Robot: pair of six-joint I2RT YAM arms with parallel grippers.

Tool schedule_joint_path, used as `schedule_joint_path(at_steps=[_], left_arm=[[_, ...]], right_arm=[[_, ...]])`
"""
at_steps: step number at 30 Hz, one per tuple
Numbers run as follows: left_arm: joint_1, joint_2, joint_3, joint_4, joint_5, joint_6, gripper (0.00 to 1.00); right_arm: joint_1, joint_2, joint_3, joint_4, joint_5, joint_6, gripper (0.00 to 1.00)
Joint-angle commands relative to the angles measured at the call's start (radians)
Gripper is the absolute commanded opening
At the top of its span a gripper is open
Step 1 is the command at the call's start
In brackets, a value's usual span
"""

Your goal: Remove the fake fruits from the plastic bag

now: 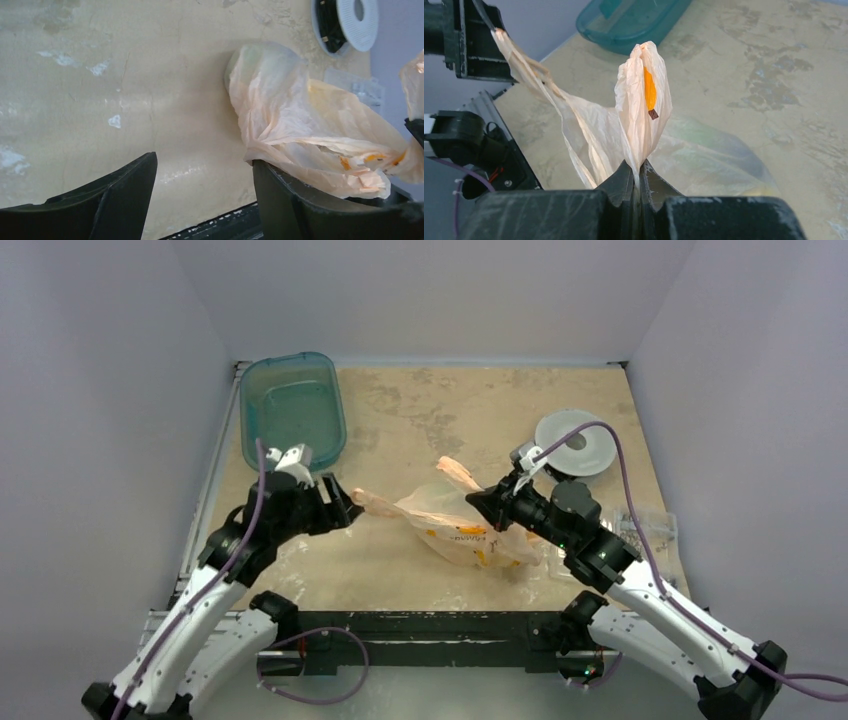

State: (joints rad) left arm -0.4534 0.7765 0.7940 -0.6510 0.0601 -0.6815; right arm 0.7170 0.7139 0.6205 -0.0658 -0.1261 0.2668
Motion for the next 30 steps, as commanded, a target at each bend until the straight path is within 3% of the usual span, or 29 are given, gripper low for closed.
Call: schedule_joint_path(at_steps=[1,6,9,11,14,18,22,25,28,30], left_arm=[[0.006,-0.173,-0.103,-0.014,0.079,-0.180,0.70],[-0.015,-0.192,-0.250,0.202,0.325,-0.397,0.68],[-0.070,-0.227,-0.288,0.236,0.221,-0.456,0.68],[-0.073,-0.232,-0.241,0.161,0.143,-0.389,0.68],[-0.072,-0.171,-0.119,0.102,0.108,-0.176,0.67],[-0.069,0.045,0.195,-0.185,0.018,0.190,0.68],[-0.068,0.116,0.361,-0.244,0.079,0.352,0.69],[-0.062,0.045,0.330,-0.181,0.068,0.236,0.74],[-0.041,0.001,0.323,-0.251,0.014,-0.022,0.78],[-0.037,-0.014,0.295,-0.283,0.040,-0.188,0.75]], right_arm=[[0.000,-0.032,0.029,0.115,-0.082,0.026,0.00],[0.001,-0.005,0.008,0.136,-0.118,0.038,0.00],[0.001,0.011,-0.002,0.150,-0.105,0.048,0.00],[0.001,0.011,-0.004,0.154,-0.073,0.057,0.00],[0.000,0.005,0.002,0.145,-0.005,0.069,0.00],[0.002,0.005,0.011,0.127,0.059,0.078,0.00],[0.001,-0.001,0.034,0.098,0.119,0.081,0.00],[0.001,-0.013,0.042,0.081,0.255,0.125,0.00],[0.000,-0.030,0.020,0.120,0.336,0.186,0.00],[0.001,-0.030,0.007,0.157,0.350,0.222,0.00]])
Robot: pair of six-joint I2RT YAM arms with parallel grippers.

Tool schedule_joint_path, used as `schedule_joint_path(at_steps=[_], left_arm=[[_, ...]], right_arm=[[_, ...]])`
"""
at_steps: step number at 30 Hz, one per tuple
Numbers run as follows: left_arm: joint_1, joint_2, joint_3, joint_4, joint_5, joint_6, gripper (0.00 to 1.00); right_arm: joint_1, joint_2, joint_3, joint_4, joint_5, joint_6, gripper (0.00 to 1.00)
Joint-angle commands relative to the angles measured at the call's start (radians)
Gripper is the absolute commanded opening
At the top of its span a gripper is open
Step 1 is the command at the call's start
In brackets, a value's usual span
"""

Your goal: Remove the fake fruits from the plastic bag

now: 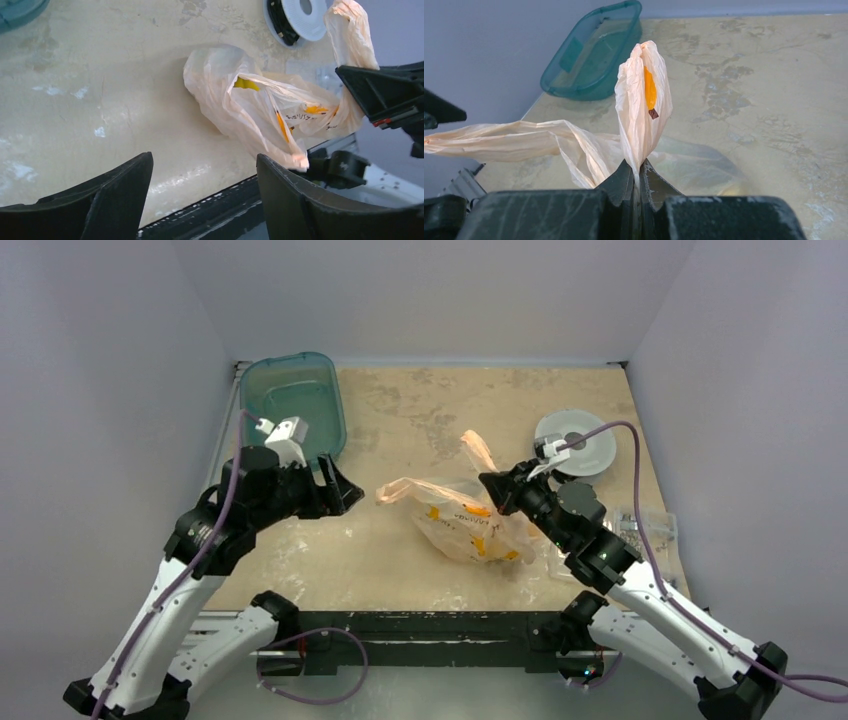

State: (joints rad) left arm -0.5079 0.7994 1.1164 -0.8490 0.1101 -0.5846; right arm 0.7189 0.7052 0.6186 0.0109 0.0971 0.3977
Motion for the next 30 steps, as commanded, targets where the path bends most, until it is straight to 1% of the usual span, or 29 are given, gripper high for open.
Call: schedule_joint_path(at_steps=[1,3,6,9,11,12,14,16,18,22,24,27,28,30], left_arm=[[0.018,-0.053,-0.059,-0.075,0.023,-0.364,0.72],[0.017,-0.103,-0.160,-0.018,0.093,-0.509,0.71],[0.018,-0.215,-0.367,0.151,0.157,-0.729,0.73],[0.016,-0.282,-0.596,0.479,0.232,-0.919,0.73],[-0.001,-0.267,-0.700,0.693,0.218,-1.010,0.73],[-0.030,-0.243,-0.722,0.785,0.183,-1.020,0.73],[-0.135,-0.150,-0.693,0.875,0.077,-0.979,0.78],[-0.241,-0.027,-0.625,0.983,0.013,-0.902,0.80],[-0.277,0.084,-0.582,1.058,-0.026,-0.883,0.80],[-0.319,0.236,-0.576,1.272,-0.150,-0.925,0.77],[-0.327,0.308,-0.547,1.311,-0.180,-0.934,0.76],[-0.345,0.390,-0.495,1.370,-0.176,-0.934,0.72],[-0.354,0.426,-0.483,1.389,-0.176,-0.935,0.68],[-0.366,0.465,-0.477,1.437,-0.172,-0.938,0.53]], right_arm=[[-0.001,-0.018,0.000,0.101,0.119,0.105,0.00],[0.000,-0.011,-0.012,0.142,0.117,0.133,0.00],[-0.001,0.006,-0.026,0.196,0.127,0.168,0.00],[0.000,0.034,-0.025,0.230,0.138,0.205,0.00],[-0.001,0.057,-0.026,0.250,0.142,0.239,0.00],[0.000,0.069,-0.025,0.253,0.146,0.260,0.00],[0.001,0.098,-0.023,0.253,0.157,0.301,0.00],[0.005,0.117,-0.021,0.250,0.157,0.332,0.00],[0.022,0.125,-0.023,0.257,0.157,0.336,0.00],[0.081,0.112,-0.021,0.249,0.210,0.310,0.00],[0.114,0.103,-0.014,0.233,0.246,0.290,0.00],[0.150,0.094,-0.012,0.216,0.293,0.278,0.00],[0.153,0.091,-0.013,0.215,0.295,0.279,0.00],[0.158,0.089,-0.013,0.210,0.292,0.278,0.00]])
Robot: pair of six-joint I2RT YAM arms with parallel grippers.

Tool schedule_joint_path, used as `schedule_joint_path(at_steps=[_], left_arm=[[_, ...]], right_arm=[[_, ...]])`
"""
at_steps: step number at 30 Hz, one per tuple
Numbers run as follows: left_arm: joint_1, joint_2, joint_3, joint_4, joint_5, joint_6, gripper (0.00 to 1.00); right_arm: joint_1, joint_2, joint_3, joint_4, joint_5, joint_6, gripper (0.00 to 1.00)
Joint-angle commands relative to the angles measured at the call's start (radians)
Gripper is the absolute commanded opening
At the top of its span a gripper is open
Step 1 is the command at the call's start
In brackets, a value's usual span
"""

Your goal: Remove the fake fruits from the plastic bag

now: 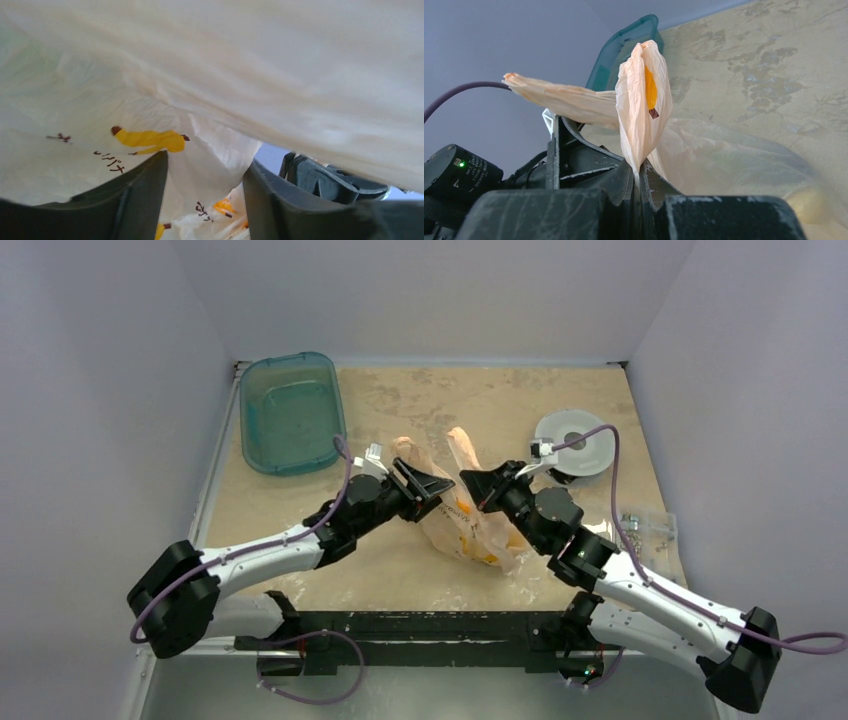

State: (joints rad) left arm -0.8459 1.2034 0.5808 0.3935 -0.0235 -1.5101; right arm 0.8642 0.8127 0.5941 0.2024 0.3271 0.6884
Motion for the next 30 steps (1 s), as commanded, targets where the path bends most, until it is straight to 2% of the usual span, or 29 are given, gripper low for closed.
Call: schedule_joint_path(at_steps=[1,3,6,8,11,12,14,15,17,20,23,25,28,30], left_arm=[[-0.032,0.071,0.049,0.214,-0.039,-0.020,0.46],[-0.034,0.073,0.009,0.265,-0.050,-0.021,0.33],[-0.032,0.046,-0.050,0.307,-0.058,0.018,0.22],[-0.022,0.015,-0.081,0.273,-0.055,0.061,0.16],[0.029,-0.017,-0.090,0.186,0.014,0.144,0.15],[0.046,-0.021,-0.090,0.158,0.053,0.160,0.14],[0.090,-0.018,-0.095,0.145,0.118,0.178,0.06],[0.118,-0.012,-0.097,0.154,0.149,0.183,0.04],[0.173,0.012,-0.080,0.164,0.228,0.205,0.03],[0.243,0.079,0.000,0.127,0.345,0.257,0.01],[0.303,0.150,0.093,0.112,0.458,0.276,0.00],[0.336,0.184,0.135,0.120,0.514,0.267,0.00],[0.369,0.183,0.148,0.112,0.557,0.271,0.00],[0.374,0.155,0.147,0.041,0.561,0.313,0.00]], right_arm=[[0.014,-0.021,0.012,0.012,0.060,-0.019,0.00],[0.018,-0.029,0.011,0.000,0.045,-0.050,0.00],[0.021,-0.046,0.005,-0.022,-0.029,-0.151,0.01],[0.021,-0.061,0.003,-0.065,-0.082,-0.239,0.12],[0.021,-0.093,-0.003,-0.123,-0.228,-0.362,0.28],[0.021,-0.098,-0.001,-0.131,-0.298,-0.381,0.26],[0.021,-0.092,0.020,-0.143,-0.531,-0.419,0.19],[0.021,-0.077,0.036,-0.150,-0.691,-0.424,0.19],[0.021,-0.025,0.054,-0.152,-0.883,-0.420,0.13],[0.025,0.060,0.041,-0.143,-1.028,-0.421,0.10],[0.057,0.167,0.051,-0.197,-1.038,-0.460,0.12],[0.098,0.245,0.077,-0.260,-0.932,-0.458,0.14],[0.122,0.334,0.104,-0.319,-0.791,-0.443,0.06],[0.127,0.313,0.096,-0.325,-0.708,-0.428,0.14]])
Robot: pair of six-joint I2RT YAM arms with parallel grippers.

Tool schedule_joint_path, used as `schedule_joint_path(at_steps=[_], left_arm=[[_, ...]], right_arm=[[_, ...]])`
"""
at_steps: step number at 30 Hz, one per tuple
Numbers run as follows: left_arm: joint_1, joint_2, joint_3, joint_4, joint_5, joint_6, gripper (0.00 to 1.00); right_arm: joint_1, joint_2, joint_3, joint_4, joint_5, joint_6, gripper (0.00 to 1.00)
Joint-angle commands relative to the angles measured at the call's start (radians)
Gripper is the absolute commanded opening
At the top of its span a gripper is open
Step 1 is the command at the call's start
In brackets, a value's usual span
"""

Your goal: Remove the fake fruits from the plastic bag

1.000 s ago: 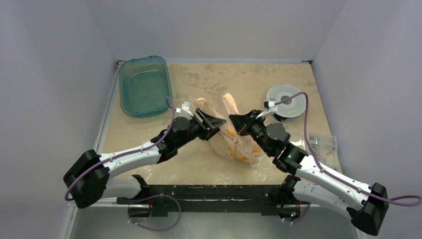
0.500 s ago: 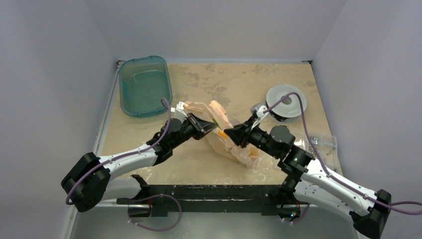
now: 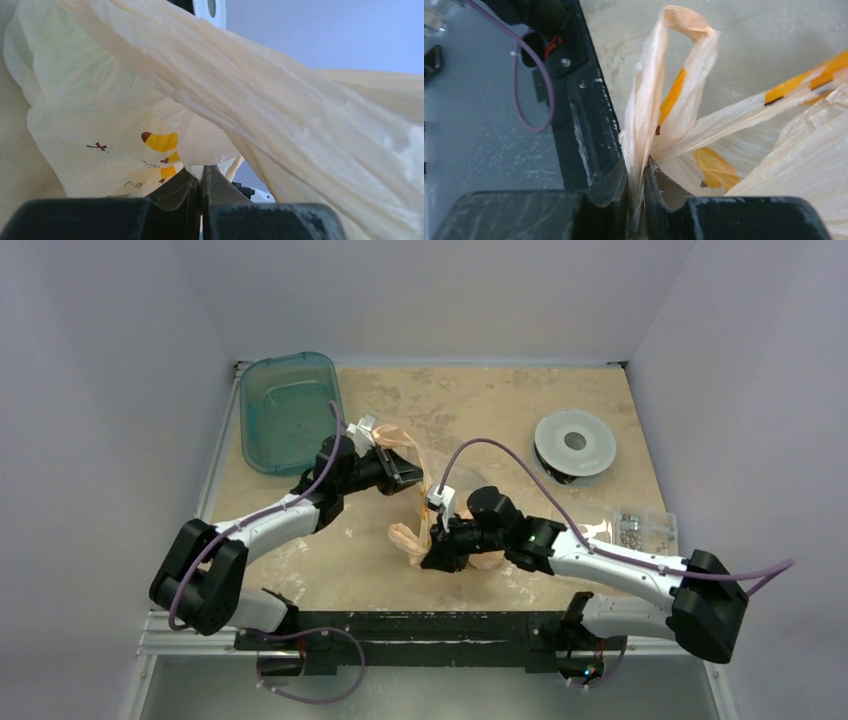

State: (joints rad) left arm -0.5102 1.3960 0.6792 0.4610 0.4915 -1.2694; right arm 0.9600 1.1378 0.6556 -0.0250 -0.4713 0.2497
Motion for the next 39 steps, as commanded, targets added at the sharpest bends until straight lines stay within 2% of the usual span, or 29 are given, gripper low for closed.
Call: schedule_joint_path(at_steps=[1,4,9,12,13,16,20,21,24,27,29,32,33,34,35,37,39], left_arm=[[0.039,-0.052,0.054,-0.081,0.048,0.097,0.00],[0.038,-0.074,0.072,-0.211,0.082,0.167,0.00],[0.037,-0.107,0.017,-0.234,0.123,0.182,0.00],[0.035,-0.145,-0.035,-0.214,0.120,0.164,0.00],[0.035,-0.155,-0.048,-0.198,0.123,0.154,0.00],[0.035,-0.184,-0.064,-0.187,0.130,0.145,0.00],[0.033,-0.211,-0.061,-0.214,0.117,0.165,0.00],[0.033,-0.210,-0.059,-0.214,0.119,0.165,0.00],[0.034,-0.211,-0.052,-0.216,0.123,0.165,0.00],[0.032,-0.214,-0.057,-0.207,0.121,0.153,0.00],[0.032,-0.220,-0.061,-0.207,0.126,0.150,0.00],[0.032,-0.242,-0.063,-0.246,0.115,0.167,0.00],[0.032,-0.252,-0.063,-0.265,0.106,0.175,0.00],[0.033,-0.264,-0.063,-0.290,0.097,0.185,0.00],[0.032,-0.275,-0.064,-0.318,0.082,0.196,0.00],[0.032,-0.293,-0.060,-0.369,0.051,0.222,0.00],[0.033,-0.299,-0.037,-0.449,0.012,0.255,0.00]], right_arm=[[0.031,-0.031,0.030,-0.098,0.120,0.013,0.21],[0.031,-0.099,0.060,-0.145,0.195,0.011,0.43],[0.030,-0.184,0.188,-0.232,0.323,0.077,0.58],[0.030,-0.169,0.286,-0.313,0.460,0.099,0.84],[0.030,-0.148,0.321,-0.346,0.520,0.098,0.88],[0.029,-0.053,0.413,-0.433,0.690,0.113,0.97],[0.030,0.060,0.465,-0.446,0.713,0.142,0.97],[0.029,0.085,0.463,-0.446,0.739,0.160,0.96],[0.030,0.146,0.431,-0.437,0.741,0.222,0.81],[0.029,0.161,0.354,-0.361,0.731,0.261,0.70],[0.029,0.160,0.321,-0.360,0.806,0.300,0.58],[0.028,0.139,0.279,-0.347,0.954,0.329,0.45],[0.024,0.132,0.271,-0.344,1.002,0.334,0.38],[0.013,0.125,0.266,-0.338,1.038,0.332,0.27],[-0.014,0.122,0.265,-0.334,1.071,0.334,0.18],[-0.142,0.118,0.272,-0.315,1.014,0.317,0.02],[-0.264,0.116,0.303,-0.315,0.967,0.289,0.00]])
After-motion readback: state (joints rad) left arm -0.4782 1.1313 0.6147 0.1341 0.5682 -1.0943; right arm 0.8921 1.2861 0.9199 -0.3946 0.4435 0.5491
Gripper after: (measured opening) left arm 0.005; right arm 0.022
